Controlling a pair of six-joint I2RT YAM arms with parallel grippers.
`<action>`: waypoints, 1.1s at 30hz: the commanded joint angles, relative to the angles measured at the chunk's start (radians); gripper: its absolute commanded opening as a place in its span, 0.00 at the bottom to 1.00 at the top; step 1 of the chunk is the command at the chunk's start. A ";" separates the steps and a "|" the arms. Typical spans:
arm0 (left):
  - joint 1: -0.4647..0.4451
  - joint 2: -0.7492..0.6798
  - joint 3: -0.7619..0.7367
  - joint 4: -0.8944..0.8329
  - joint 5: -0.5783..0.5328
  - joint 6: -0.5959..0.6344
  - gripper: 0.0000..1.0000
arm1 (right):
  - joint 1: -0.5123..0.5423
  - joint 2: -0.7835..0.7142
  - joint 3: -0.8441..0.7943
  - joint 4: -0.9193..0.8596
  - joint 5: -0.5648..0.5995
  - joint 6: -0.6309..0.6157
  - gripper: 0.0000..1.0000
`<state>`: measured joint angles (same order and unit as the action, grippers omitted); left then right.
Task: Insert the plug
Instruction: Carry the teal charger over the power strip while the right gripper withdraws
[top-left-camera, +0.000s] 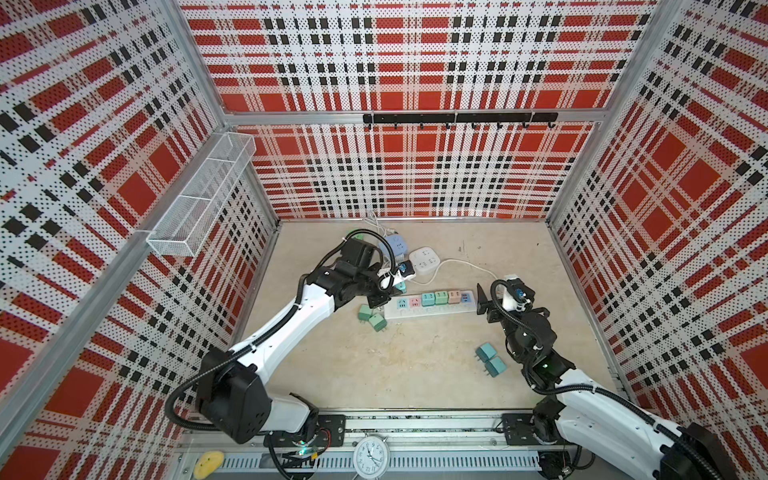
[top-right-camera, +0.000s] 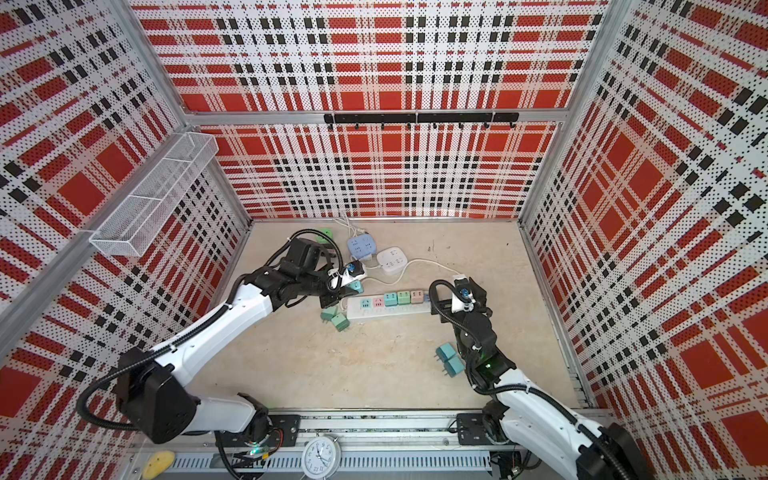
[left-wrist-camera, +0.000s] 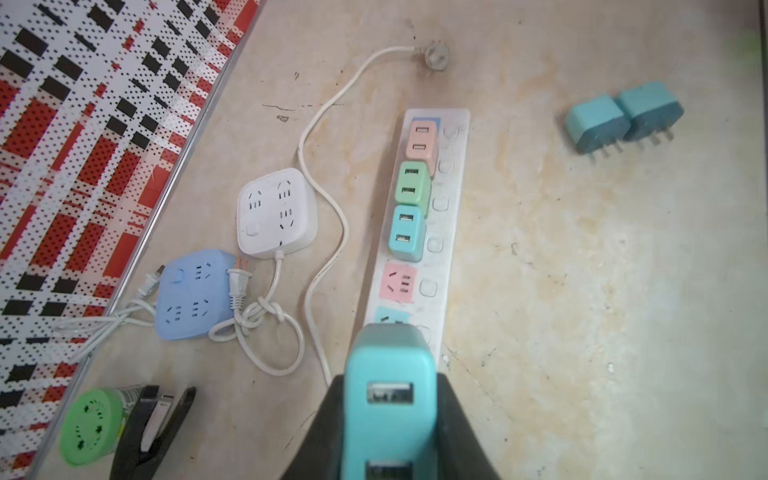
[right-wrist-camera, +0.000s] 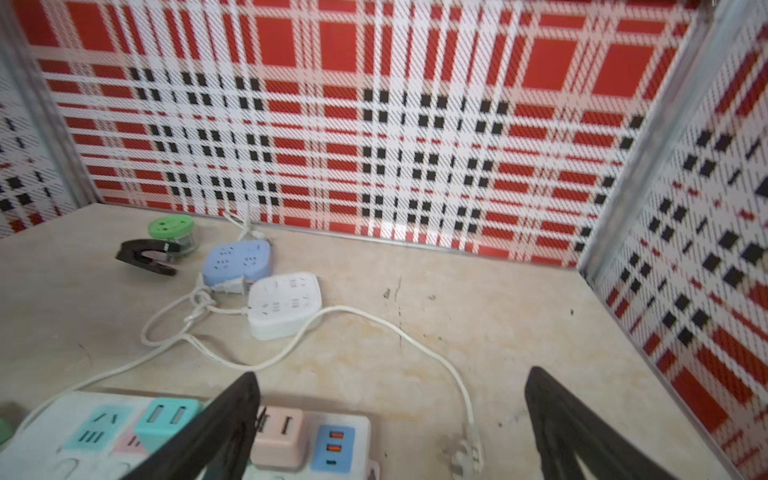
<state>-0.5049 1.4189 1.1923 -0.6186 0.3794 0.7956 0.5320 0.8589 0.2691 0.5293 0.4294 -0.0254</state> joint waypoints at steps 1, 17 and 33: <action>-0.007 0.053 0.051 -0.038 0.013 0.158 0.00 | -0.070 0.037 -0.020 0.024 -0.047 0.128 1.00; -0.058 0.331 0.211 -0.107 0.036 0.139 0.00 | -0.210 0.251 -0.026 0.184 -0.110 0.252 1.00; -0.055 0.493 0.278 -0.136 0.092 0.166 0.00 | -0.213 0.271 -0.022 0.198 -0.120 0.254 1.00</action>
<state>-0.5697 1.8774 1.4616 -0.7296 0.4519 0.9287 0.3229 1.1210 0.2283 0.6636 0.3145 0.2214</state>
